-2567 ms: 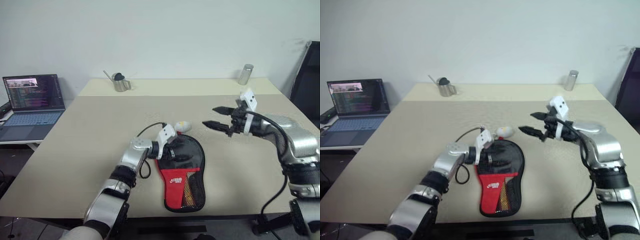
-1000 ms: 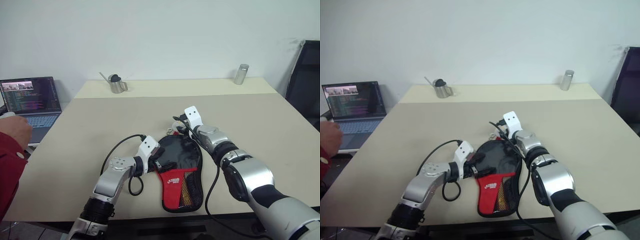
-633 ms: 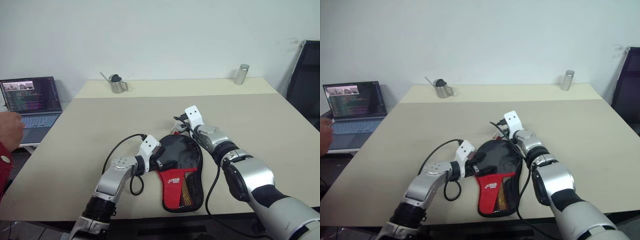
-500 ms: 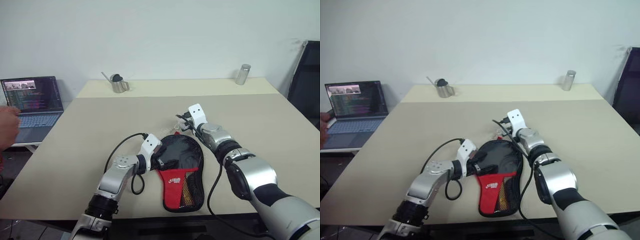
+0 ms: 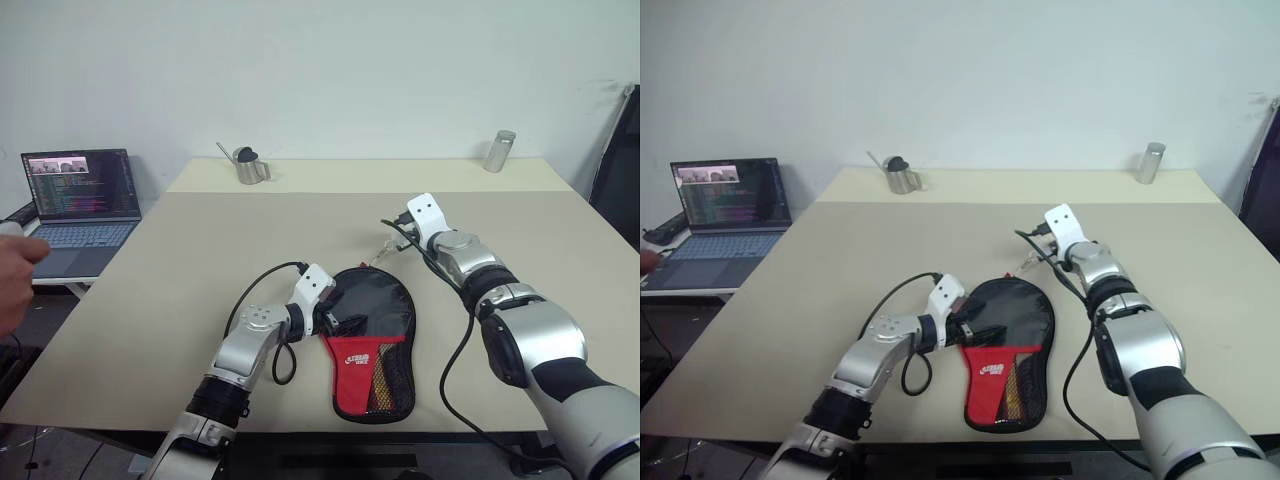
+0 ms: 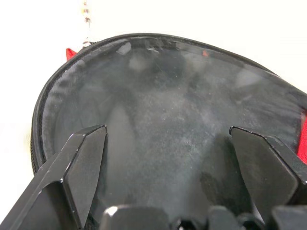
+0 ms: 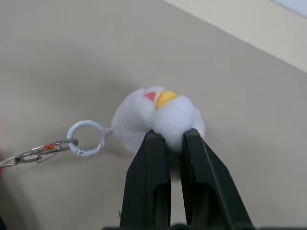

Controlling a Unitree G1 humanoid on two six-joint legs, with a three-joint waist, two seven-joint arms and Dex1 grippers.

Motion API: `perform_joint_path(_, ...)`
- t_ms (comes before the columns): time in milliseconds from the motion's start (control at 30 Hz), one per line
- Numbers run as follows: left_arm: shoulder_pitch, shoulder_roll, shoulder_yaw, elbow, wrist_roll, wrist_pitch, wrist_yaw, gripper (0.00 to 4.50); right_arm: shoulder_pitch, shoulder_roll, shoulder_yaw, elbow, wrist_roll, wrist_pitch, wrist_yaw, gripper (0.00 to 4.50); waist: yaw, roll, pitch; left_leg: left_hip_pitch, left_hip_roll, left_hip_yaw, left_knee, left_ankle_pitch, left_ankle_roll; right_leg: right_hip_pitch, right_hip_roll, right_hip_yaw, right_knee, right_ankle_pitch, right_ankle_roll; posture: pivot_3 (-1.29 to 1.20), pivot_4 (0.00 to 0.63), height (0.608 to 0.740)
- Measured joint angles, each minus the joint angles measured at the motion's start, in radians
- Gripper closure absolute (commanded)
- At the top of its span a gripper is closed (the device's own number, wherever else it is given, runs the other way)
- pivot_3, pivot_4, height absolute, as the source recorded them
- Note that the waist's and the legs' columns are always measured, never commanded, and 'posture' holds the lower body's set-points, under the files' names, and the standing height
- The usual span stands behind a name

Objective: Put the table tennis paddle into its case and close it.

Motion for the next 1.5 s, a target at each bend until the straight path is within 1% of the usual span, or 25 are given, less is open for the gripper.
perform_joint_path(67, -0.008, -0.006, -0.001, 0.018, 0.002, -0.014, 0.000, 0.00, 0.023, -0.027, 0.015, -0.012, -0.010, 0.008, 0.029, 4.49, 0.001, 0.000, 0.000, 0.000, 0.000, 0.000, 0.000, 0.000, 0.000, 0.000, 0.000, 0.000, 0.000, 0.000, 0.000, 0.00, 0.150, 0.740)
perform_joint_path(167, -0.021, -0.014, -0.002, 0.040, 0.010, -0.026, -0.001, 0.00, 0.072, -0.084, 0.043, -0.075, -0.027, 0.035, 0.117, 4.49, 0.003, 0.001, 0.000, 0.000, 0.000, 0.000, 0.000, 0.000, 0.000, 0.000, 0.000, 0.000, 0.000, 0.000, 0.000, 0.00, 0.150, 0.740)
perform_joint_path(267, -0.030, -0.022, -0.004, 0.062, 0.015, -0.042, -0.002, 0.00, 0.135, -0.147, 0.069, -0.198, -0.028, 0.079, 0.222, 4.49, 0.005, 0.002, -0.001, 0.000, 0.000, -0.001, 0.000, 0.000, 0.000, 0.001, 0.000, -0.001, -0.001, 0.000, 0.000, 0.00, 0.150, 0.740)
perform_joint_path(333, -0.039, -0.027, -0.010, 0.079, 0.016, -0.053, -0.004, 0.00, 0.213, -0.201, 0.091, -0.349, -0.027, 0.131, 0.317, 4.49, 0.012, 0.002, -0.001, 0.000, 0.000, -0.001, 0.001, 0.000, 0.000, 0.001, 0.000, -0.001, -0.001, 0.000, 0.000, 0.00, 0.150, 0.740)
perform_joint_path(400, -0.050, -0.033, -0.016, 0.096, 0.017, -0.063, -0.009, 0.00, 0.329, -0.279, 0.111, -0.575, -0.021, 0.208, 0.431, 4.49, 0.024, 0.002, -0.001, 0.000, 0.000, -0.001, 0.001, 0.000, 0.000, 0.002, 0.000, -0.002, -0.001, 0.000, 0.000, 0.00, 0.150, 0.740)
perform_joint_path(467, -0.060, -0.034, -0.019, 0.110, 0.018, -0.067, -0.015, 0.00, 0.414, -0.344, 0.124, -0.758, -0.008, 0.274, 0.521, 4.49, 0.027, 0.003, -0.002, -0.001, 0.000, -0.001, 0.001, 0.000, 0.000, 0.001, 0.000, -0.002, -0.001, 0.000, 0.001, 0.00, 0.150, 0.740)
perform_joint_path(567, -0.067, -0.032, -0.019, 0.127, 0.021, -0.080, -0.021, 0.00, 0.513, -0.426, 0.141, -0.972, 0.023, 0.337, 0.637, 4.49, 0.026, 0.003, -0.002, 0.000, 0.000, -0.001, 0.001, 0.000, 0.000, 0.002, 0.000, -0.002, -0.001, 0.000, 0.001, 0.00, 0.150, 0.740)
perform_joint_path(667, -0.079, -0.035, -0.021, 0.148, 0.023, -0.087, -0.025, 0.00, 0.573, -0.494, 0.145, -1.123, 0.049, 0.363, 0.718, 4.49, 0.026, 0.003, -0.001, 0.001, 0.000, -0.001, 0.001, 0.000, 0.000, 0.004, 0.000, -0.003, -0.002, 0.000, 0.001, 0.00, 0.150, 0.740)
perform_joint_path(767, -0.089, -0.042, -0.023, 0.167, 0.028, -0.098, -0.028, 0.00, 0.617, -0.539, 0.151, -1.219, 0.062, 0.365, 0.779, 4.49, 0.029, 0.002, -0.001, 0.002, 0.000, -0.003, 0.001, 0.000, 0.000, 0.007, 0.000, -0.004, -0.004, 0.000, 0.001, 0.00, 0.150, 0.740)
perform_joint_path(900, -0.111, -0.042, -0.041, 0.194, 0.053, -0.119, -0.030, 0.00, 0.684, -0.570, 0.163, -1.296, 0.091, 0.335, 0.835, 4.49, 0.034, 0.002, -0.001, 0.003, 0.000, -0.004, 0.001, 0.000, 0.000, 0.009, 0.000, -0.005, -0.006, 0.000, 0.002, 0.00, 0.150, 0.740)
perform_joint_path(1033, -0.145, -0.051, -0.041, 0.237, 0.063, -0.123, -0.016, 0.00, 0.749, -0.604, 0.181, -1.339, 0.090, 0.297, 0.853, 4.49, 0.038, 0.002, -0.001, 0.002, 0.000, -0.004, 0.001, 0.000, 0.000, 0.009, 0.000, -0.005, -0.007, 0.000, 0.002, 0.00, 0.150, 0.740)
perform_joint_path(1233, -0.181, -0.078, -0.037, 0.286, 0.079, -0.124, 0.028, 0.00, 0.779, -0.643, 0.189, -1.363, 0.088, 0.251, 0.866, 4.49, 0.044, 0.002, -0.001, 0.002, 0.001, -0.004, 0.001, 0.000, 0.000, 0.009, 0.000, -0.006, -0.008, 0.000, 0.002, 0.00, 0.150, 0.740)
perform_joint_path(1333, -0.179, -0.090, -0.027, 0.290, 0.061, -0.133, 0.004, 0.00, 0.778, -0.644, 0.190, -1.363, 0.086, 0.243, 0.865, 4.49, 0.046, 0.002, -0.001, 0.002, 0.001, -0.004, 0.001, 0.000, 0.000, 0.009, 0.000, -0.006, -0.009, 0.000, 0.002, 0.00, 0.150, 0.740)
perform_joint_path(1500, -0.182, -0.104, 0.006, 0.288, -0.011, -0.135, -0.095, 0.00, 0.774, -0.637, 0.198, -1.354, 0.072, 0.233, 0.862, 4.49, 0.046, 0.000, 0.000, 0.001, 0.001, -0.005, 0.000, 0.000, 0.000, 0.009, 0.000, -0.007, -0.011, 0.000, 0.002, 0.00, 0.150, 0.740)
